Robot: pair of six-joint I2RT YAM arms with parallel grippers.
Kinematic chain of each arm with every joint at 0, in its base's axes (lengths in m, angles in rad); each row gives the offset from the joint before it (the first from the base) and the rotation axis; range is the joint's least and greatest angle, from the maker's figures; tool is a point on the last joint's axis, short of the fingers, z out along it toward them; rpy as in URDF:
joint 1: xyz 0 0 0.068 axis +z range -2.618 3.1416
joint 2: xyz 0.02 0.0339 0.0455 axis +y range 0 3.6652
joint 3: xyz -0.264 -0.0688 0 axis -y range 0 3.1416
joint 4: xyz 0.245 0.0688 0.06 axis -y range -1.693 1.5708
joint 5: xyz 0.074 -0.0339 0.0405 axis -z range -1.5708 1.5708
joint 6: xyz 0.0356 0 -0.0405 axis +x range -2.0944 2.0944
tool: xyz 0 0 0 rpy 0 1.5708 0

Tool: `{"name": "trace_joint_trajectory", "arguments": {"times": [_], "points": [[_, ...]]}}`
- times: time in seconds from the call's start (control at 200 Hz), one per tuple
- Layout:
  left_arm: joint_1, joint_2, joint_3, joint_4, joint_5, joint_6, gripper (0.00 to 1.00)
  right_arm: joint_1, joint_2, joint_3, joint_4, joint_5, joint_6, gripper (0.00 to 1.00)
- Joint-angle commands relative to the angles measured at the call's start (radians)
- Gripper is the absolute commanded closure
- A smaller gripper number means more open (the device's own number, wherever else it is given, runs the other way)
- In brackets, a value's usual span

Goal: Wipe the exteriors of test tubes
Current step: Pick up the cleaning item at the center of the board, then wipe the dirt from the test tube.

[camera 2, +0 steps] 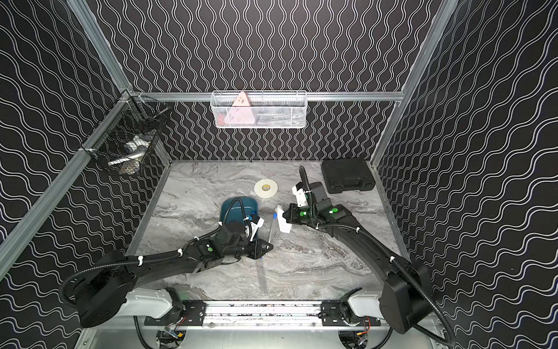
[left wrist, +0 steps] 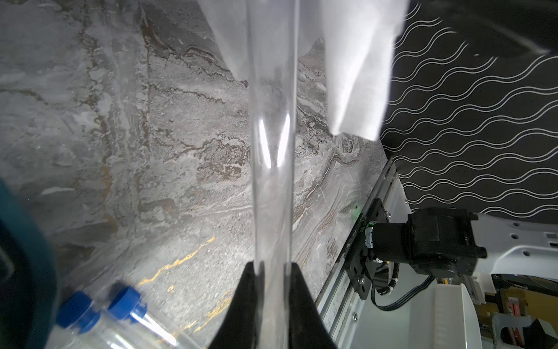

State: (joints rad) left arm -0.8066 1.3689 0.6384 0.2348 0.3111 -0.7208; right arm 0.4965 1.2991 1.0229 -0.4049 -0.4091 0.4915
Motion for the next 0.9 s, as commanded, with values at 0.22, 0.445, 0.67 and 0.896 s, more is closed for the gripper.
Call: {"name": "trace_joint_trajectory", "arguments": {"times": [0.22,0.445,0.67,0.896], "points": [[0.000,0.033,0.049,0.065,0.031,0.014,0.86,0.002,-0.036,-0.135,0.173,-0.111,0.178,1.00],[-0.004,0.044,0.037,0.093,0.046,0.001,0.86,0.002,-0.024,-0.205,0.317,-0.137,0.262,0.97],[-0.010,0.038,0.030,0.095,0.043,0.005,0.86,0.003,-0.018,-0.222,0.355,-0.119,0.288,0.78],[-0.010,0.043,0.030,0.101,0.043,0.006,0.86,0.015,-0.027,-0.239,0.402,-0.139,0.312,0.77]]}}
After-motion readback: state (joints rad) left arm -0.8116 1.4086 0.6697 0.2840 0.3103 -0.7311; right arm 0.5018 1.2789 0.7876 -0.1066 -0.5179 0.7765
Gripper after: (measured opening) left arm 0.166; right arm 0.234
